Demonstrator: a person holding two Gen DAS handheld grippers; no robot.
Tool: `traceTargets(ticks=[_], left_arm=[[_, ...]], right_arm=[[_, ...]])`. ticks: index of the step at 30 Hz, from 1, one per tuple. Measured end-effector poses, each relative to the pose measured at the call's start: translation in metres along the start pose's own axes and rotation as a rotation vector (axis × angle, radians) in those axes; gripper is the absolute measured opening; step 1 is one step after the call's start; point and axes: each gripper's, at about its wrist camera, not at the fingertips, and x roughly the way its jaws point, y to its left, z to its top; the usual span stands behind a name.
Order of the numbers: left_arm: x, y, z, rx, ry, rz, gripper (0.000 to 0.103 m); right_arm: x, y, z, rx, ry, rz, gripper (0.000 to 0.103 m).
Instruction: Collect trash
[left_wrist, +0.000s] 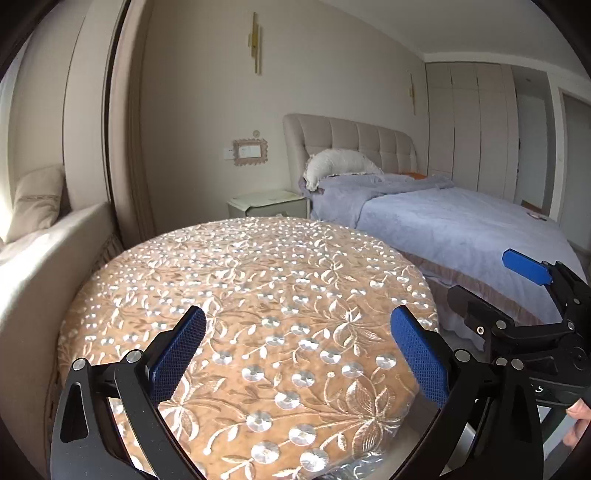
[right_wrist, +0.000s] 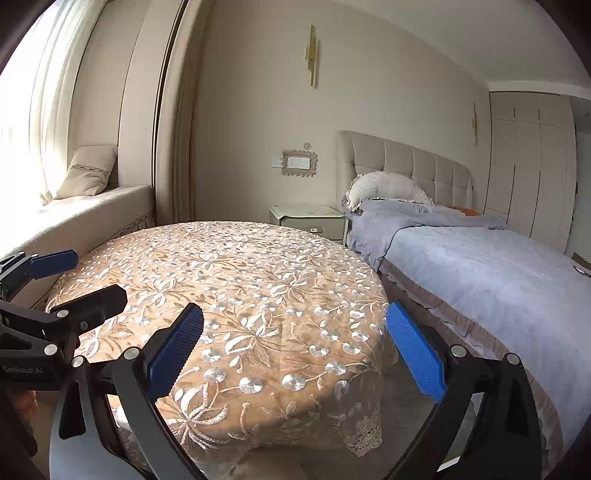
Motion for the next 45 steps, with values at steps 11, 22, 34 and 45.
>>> traceTargets(ticks=[11, 22, 34, 45], left_arm=[[-0.029, 0.059, -0.011, -0.046, -0.037, 0.019, 0.098], [-0.047, 0.077, -0.001, -0.09, -0.091, 0.094, 0.098], [-0.048, 0.077, 0.0, -0.078, -0.106, 0.097, 0.098], [-0.052, 0.067, 0.0, -0.039, -0.124, 0.117, 0.098]], right_arm=[[-0.004, 0.069, 0.019, -0.036, 0.014, -0.01, 0.099], [0.0, 0.087, 0.026, 0.0, 0.038, 0.022, 0.099], [-0.003, 0.088, 0.026, 0.01, 0.045, 0.018, 0.099], [-0.018, 0.129, 0.024, -0.203, -0.044, -0.012, 0.098]])
